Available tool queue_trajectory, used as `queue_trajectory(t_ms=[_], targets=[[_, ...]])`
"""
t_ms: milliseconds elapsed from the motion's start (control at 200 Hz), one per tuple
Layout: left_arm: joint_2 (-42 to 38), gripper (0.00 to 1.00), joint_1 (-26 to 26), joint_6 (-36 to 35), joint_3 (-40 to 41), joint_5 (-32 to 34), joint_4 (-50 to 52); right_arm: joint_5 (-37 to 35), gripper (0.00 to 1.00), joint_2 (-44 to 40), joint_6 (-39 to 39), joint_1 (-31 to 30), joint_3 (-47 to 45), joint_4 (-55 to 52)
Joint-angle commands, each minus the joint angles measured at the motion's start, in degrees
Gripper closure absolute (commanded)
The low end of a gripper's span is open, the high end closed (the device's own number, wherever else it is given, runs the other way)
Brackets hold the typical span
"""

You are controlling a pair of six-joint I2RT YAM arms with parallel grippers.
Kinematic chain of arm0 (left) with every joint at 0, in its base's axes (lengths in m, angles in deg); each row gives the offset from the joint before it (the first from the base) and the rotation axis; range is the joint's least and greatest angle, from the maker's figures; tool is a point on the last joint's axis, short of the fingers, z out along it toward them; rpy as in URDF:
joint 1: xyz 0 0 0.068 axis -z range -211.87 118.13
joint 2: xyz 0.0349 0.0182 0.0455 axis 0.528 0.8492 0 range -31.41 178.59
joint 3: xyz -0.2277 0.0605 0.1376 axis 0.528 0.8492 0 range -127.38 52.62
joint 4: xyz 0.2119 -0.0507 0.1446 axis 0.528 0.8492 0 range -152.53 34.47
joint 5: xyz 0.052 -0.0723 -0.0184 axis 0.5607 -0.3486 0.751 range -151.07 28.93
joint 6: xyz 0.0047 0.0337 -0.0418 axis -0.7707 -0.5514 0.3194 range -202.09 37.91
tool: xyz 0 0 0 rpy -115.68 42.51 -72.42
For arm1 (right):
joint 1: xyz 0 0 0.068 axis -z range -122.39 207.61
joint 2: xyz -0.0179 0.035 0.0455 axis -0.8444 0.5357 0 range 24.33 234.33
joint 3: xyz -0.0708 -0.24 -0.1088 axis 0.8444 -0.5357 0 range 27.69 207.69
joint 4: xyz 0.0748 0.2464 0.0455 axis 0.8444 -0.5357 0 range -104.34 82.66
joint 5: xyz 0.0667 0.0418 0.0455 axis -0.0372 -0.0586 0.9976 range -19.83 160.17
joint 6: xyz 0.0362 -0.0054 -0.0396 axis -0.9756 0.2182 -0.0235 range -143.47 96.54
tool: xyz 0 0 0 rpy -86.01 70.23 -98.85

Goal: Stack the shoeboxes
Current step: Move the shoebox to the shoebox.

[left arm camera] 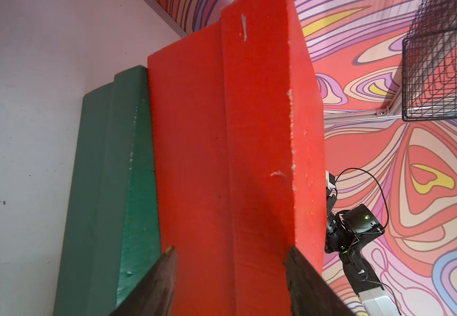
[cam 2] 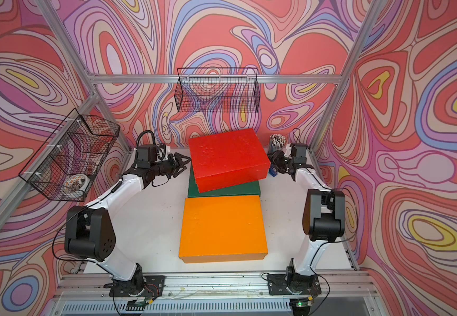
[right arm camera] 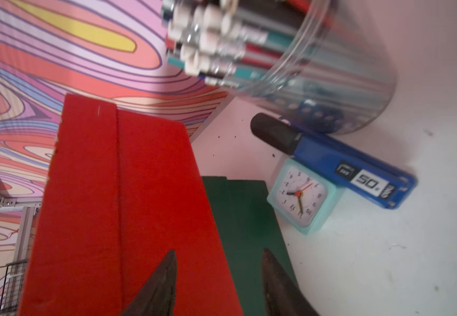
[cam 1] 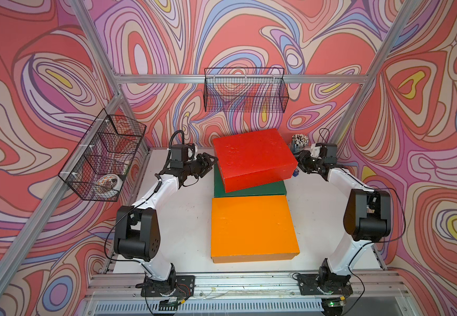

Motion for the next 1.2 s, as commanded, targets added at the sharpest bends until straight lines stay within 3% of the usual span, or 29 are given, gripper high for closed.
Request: queue_trajectory(t_ms=[0, 195, 436, 1192], targets=[[1.66, 0.37, 1.53, -1.49, -2.33, -1.48, 2.23, 1.33, 0.49, -0.76, 0.97, -2.49, -0.64, -0.20], [0.71, 0.38, 2.74, -2.55, -1.25, -0.88, 2.91, 1.17, 0.50, -6.51, 2.28, -4.73, -7.74, 1.25], [-3.68, 0.38, 3.20, -1.24, 5.86, -0.59, -0.94, 0.66, 0.49, -12.78, 1.93, -5.94, -16.96, 3.49], [-12.56, 0.36, 4.17, -2.15, 12.55, 1.89, -0.04, -0.89, 0.50, -11.30, 1.43, -7.95, -16.00, 2.25]])
